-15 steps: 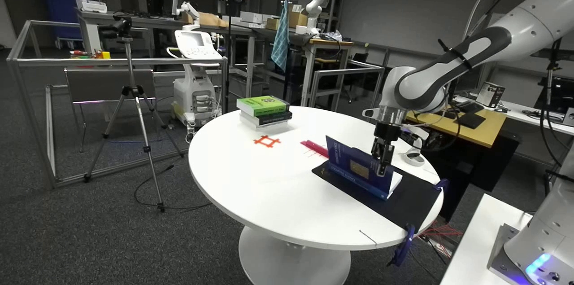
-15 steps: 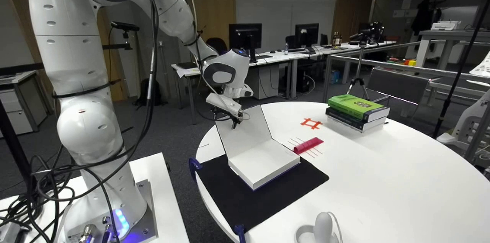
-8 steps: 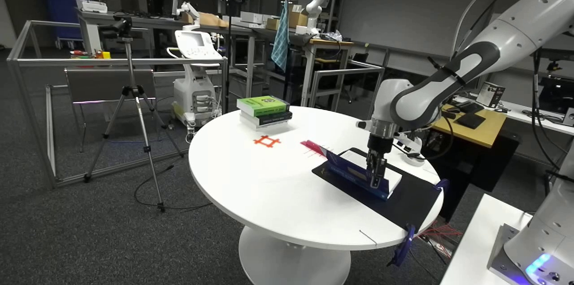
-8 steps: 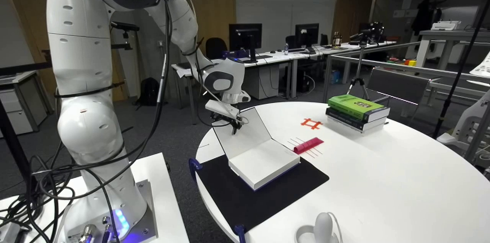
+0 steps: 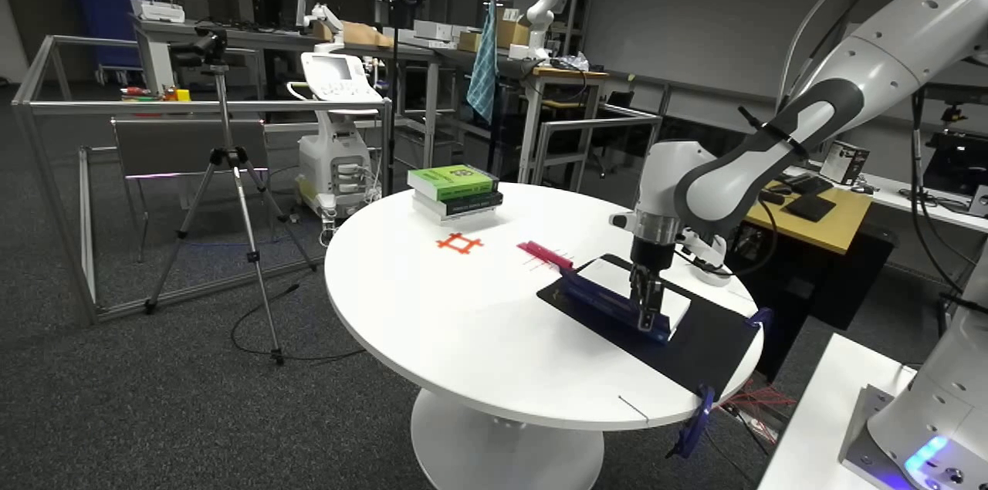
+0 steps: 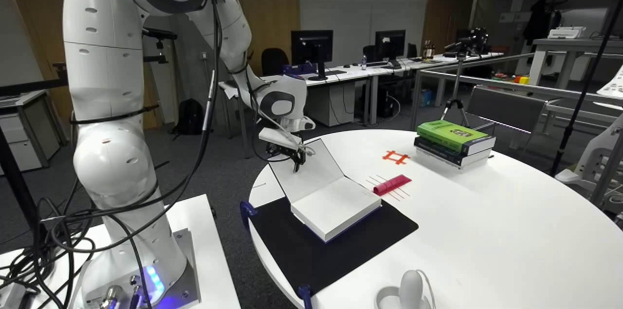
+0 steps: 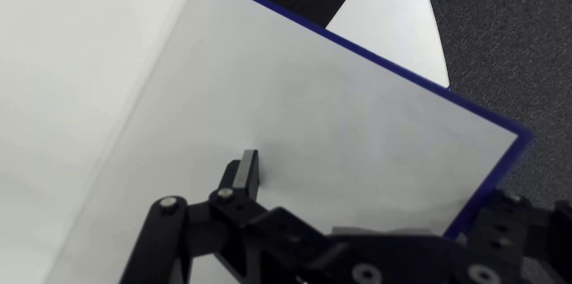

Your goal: Open the book

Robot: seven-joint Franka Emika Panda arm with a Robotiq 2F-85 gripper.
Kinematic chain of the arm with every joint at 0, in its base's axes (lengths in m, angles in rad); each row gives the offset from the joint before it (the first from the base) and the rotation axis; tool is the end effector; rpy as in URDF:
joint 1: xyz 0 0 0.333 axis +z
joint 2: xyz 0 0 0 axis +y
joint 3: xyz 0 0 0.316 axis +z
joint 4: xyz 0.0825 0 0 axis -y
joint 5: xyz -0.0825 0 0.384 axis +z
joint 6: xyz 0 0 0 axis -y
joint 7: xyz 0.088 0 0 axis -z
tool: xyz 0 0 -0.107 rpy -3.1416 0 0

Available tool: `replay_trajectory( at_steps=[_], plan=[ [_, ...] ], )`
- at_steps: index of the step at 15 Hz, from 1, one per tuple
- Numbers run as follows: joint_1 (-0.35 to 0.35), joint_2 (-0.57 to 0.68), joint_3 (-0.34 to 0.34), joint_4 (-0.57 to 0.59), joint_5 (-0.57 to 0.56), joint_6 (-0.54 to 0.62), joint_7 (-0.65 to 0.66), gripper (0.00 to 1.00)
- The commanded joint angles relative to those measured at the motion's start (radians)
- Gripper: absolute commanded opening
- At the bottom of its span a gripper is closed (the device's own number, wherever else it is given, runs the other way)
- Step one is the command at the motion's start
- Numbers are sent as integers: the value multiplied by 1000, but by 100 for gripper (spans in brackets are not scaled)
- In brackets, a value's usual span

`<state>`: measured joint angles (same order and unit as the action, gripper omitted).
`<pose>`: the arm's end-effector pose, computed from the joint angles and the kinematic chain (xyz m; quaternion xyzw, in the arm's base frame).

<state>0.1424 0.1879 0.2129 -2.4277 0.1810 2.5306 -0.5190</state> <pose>0.4527 0.1686 0.2252 -0.9330 -0.3509 0.0359 0.0717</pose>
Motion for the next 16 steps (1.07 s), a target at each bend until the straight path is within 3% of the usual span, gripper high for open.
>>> replay_trajectory(
  at_steps=[1, 16],
  plan=[
    [-4, 44, 10, 16, -41, 21, 33, 100],
    [-15, 51, 22, 16, -46, -1, 66, 100]
  ],
)
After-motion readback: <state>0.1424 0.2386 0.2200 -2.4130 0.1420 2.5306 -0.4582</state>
